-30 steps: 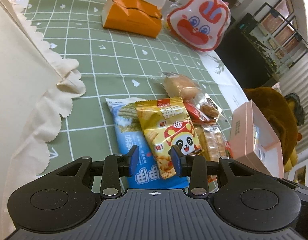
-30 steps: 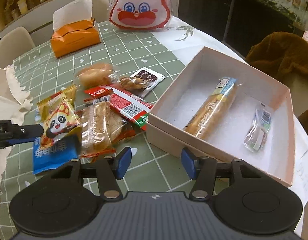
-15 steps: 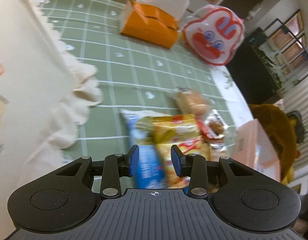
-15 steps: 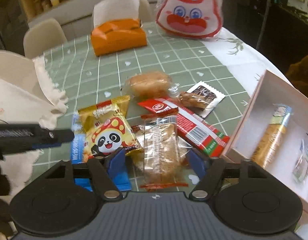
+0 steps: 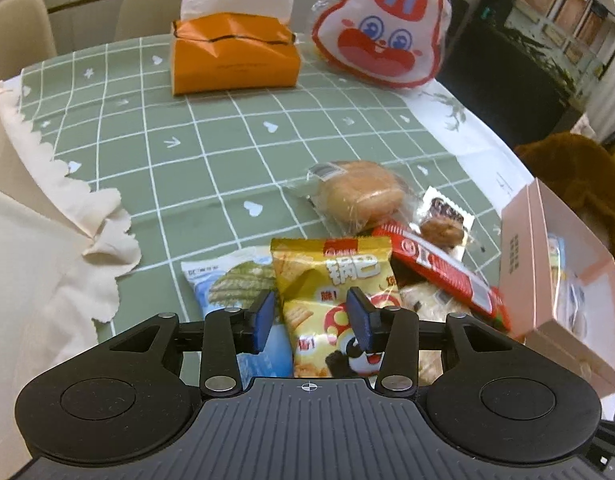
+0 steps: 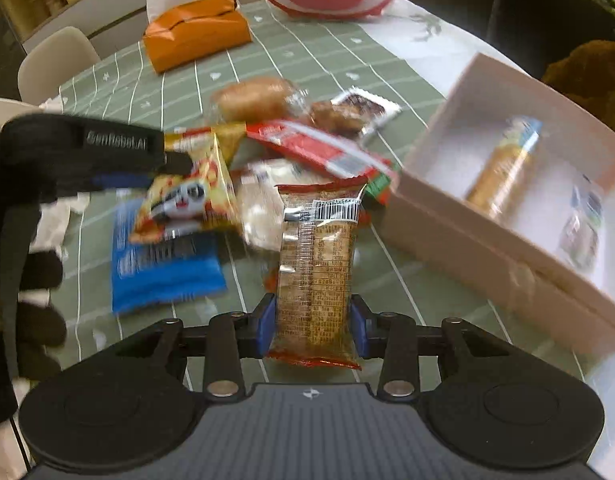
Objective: Organize snacks
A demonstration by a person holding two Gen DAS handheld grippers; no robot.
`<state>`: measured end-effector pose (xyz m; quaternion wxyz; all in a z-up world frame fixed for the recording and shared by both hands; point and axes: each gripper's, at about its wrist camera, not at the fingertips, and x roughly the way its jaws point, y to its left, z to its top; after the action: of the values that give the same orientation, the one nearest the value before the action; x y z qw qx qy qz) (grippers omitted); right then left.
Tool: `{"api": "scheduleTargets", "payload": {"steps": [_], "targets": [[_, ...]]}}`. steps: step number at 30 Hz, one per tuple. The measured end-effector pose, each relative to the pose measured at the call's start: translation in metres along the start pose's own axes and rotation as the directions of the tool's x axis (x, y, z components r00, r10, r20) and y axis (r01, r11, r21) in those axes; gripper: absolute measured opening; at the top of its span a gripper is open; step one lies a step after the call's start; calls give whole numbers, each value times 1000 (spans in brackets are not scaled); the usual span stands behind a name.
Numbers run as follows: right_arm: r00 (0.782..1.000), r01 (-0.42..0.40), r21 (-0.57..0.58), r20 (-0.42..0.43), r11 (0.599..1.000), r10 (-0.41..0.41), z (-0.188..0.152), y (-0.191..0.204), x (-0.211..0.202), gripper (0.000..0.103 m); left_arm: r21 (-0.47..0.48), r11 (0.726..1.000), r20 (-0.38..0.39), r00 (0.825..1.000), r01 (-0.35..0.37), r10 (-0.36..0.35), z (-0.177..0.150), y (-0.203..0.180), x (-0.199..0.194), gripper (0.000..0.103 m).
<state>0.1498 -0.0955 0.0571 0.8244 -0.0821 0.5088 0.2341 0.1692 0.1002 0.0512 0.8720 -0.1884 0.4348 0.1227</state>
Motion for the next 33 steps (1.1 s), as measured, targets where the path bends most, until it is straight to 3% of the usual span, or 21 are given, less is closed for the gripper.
{"api": "scheduleTargets", "payload": {"steps": [4,15,19,24,27,33], "targets": [[999,26,37,-20,999,-26,-20,-10,-4,38,20,999,-44,998,39,-38,-3,-7,-1,46],[998,64,47,-3,997,-64,-50,-8,-17,39,105,994,-34,999,-8,12,-4,-29,6,52],[997,78,56,14,995,-79,-53,-12,-19,40,139,990,-54,999,7,1,-11,-33,4,52],[996,83,76,28,994,-86,-59,-15,-21,40,190,981,-39,999,34,-27,-24,-39,0,46],[996,85,88,32,992,-89,-63,-15,-23,40,176,981,-54,995,88,-79,-33,-34,-4,41],[993,107,115,30,988,-111,-67,-14,-25,42,184,973,-80,989,138,-125,-52,-25,-16,21]]}}
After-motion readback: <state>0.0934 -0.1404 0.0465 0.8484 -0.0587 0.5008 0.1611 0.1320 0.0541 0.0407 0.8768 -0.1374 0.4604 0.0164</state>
